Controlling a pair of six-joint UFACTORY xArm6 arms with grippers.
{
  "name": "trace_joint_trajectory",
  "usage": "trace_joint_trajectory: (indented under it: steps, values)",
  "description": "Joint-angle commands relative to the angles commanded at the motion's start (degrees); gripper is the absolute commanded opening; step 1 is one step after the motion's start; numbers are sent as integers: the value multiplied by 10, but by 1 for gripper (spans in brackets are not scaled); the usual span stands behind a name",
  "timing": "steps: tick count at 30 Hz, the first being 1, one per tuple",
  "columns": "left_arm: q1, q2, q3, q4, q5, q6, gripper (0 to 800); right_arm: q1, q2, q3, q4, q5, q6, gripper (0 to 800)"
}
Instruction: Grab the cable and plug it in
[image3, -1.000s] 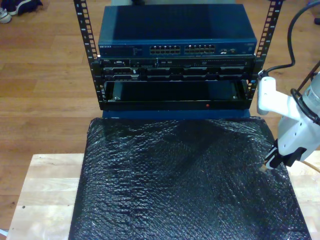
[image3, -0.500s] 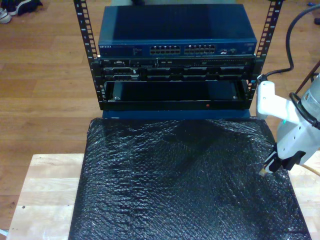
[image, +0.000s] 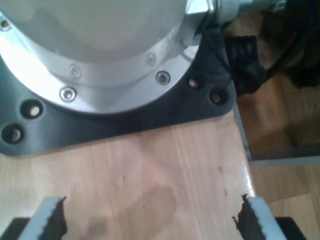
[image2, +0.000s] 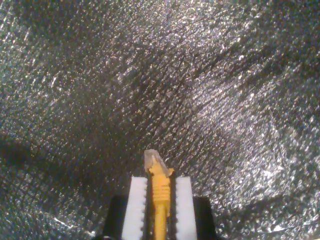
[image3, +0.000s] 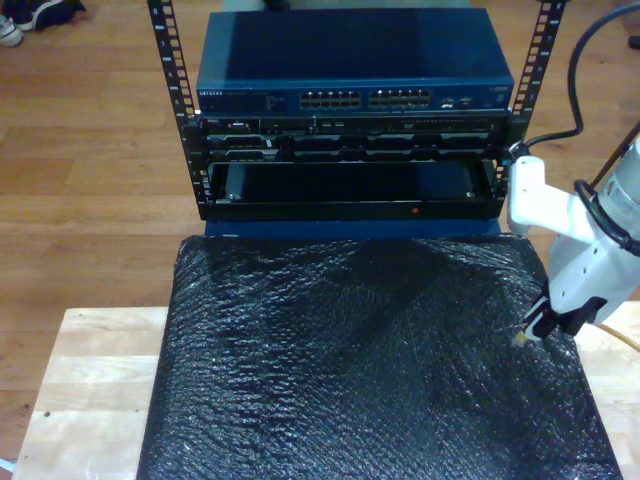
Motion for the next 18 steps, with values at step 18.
trace_joint_trajectory:
  steps: [18]
  values:
    - [0, 2, 0, 0, 1, 1, 800, 105, 12, -4, -2, -194, -8, 0]
